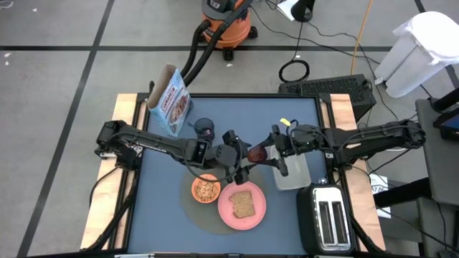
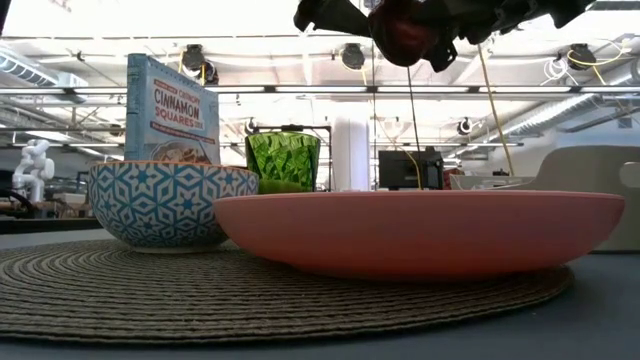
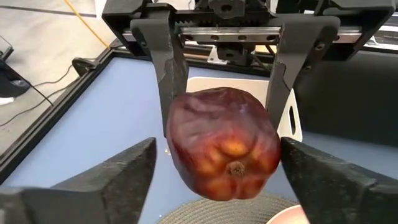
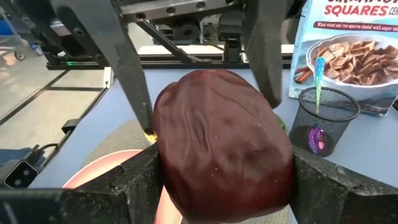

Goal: Arrange a breakfast setting
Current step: Put the apple on the gray placemat to the right of the cup of milk

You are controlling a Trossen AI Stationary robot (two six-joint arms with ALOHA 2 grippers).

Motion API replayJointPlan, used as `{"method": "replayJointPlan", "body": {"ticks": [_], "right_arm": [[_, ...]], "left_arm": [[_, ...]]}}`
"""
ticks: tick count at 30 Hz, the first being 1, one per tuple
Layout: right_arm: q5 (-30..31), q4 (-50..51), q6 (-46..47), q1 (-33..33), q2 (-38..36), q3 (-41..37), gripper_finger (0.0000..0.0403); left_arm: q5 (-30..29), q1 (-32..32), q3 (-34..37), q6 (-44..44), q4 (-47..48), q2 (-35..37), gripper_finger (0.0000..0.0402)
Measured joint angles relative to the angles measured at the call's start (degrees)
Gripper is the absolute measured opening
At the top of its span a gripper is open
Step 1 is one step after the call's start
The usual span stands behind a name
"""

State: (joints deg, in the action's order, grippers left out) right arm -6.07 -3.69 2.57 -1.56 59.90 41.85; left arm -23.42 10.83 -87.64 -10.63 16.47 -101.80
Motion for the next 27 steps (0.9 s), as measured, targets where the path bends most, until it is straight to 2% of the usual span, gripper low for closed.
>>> {"method": "replayJointPlan", "body": {"ticks": [5,9,17,27], "right_arm": [[0.0,-1.5,0.0,0.0,0.0,0.0,0.0272],[0.0,-1.6,0.0,0.0,0.0,-0.1,0.0272],[0.0,-1.7,-0.1,0.0,0.0,-0.1,0.028],[0.1,-1.9,-1.9,0.0,0.0,-0.1,0.0321]], "left_arm": [[0.0,-0.1,0.0,-0.2,-0.1,0.0,0.0274],[-0.1,-0.1,0.0,-0.4,-0.1,0.0,0.0242],[-0.1,-0.1,0.0,-0.4,-0.1,0.0,0.0233],[0.0,-0.2,0.0,-0.6,-0.2,0.0,0.0231]]}}
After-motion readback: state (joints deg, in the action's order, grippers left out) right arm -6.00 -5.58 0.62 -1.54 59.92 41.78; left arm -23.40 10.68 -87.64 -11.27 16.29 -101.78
